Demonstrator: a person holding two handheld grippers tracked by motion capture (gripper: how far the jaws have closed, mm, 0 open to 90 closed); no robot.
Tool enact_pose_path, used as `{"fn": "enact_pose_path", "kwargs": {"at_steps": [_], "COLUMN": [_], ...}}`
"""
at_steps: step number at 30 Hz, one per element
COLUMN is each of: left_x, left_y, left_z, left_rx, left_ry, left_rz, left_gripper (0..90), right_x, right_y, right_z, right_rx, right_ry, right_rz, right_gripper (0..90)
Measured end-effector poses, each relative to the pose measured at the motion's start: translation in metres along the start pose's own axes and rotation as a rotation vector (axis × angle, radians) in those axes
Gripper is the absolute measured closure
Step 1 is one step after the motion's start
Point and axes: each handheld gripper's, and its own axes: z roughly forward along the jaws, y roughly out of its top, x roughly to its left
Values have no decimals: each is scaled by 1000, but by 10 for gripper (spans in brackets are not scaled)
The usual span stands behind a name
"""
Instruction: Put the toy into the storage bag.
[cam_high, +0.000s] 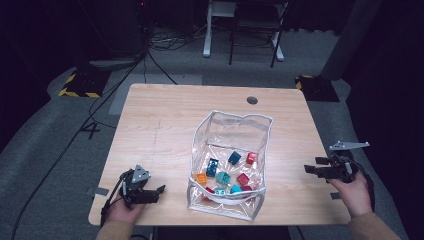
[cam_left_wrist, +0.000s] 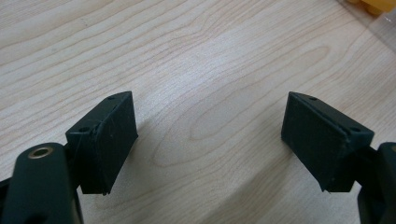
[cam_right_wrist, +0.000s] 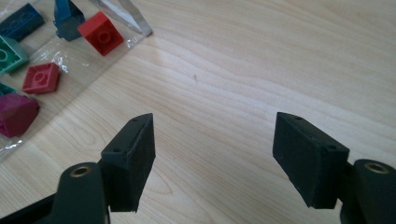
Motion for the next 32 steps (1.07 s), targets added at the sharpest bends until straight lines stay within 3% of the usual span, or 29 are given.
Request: {"fn": "enact_pose_path", "kwargs": {"at_steps": [9, 14, 17, 20, 21, 24, 32], "left_x": [0, 0, 0, 0, 0, 0, 0], "left_y": [0, 0, 0, 0, 0, 0, 0], "left_z": [0, 0, 0, 0, 0, 0, 0], "left_rx": [2, 0, 3, 3, 3, 3, 0], "left_ry": [-1, 0, -1, -1, -1, -1, -1], "left_rz": [0, 0, 1, 1, 0, 0, 0], "left_gripper": [186, 186, 186, 186, 186, 185, 185], "right_x": [0, 1, 5, 5, 6, 10, 12], "right_y": [-23, -36, -42, -47, -50, -56, -57], "right_z": [19, 31, 39, 47, 51, 57, 57], "right_rx": [6, -18, -37, -44, -74, -122, -119], "right_ry": [-6, 6, -51, -38, -48, -136, -149], "right_rz": [0, -23, -55, -44, -45, -91, -88], "right_gripper": [288, 279, 215, 142, 137, 119, 113]}}
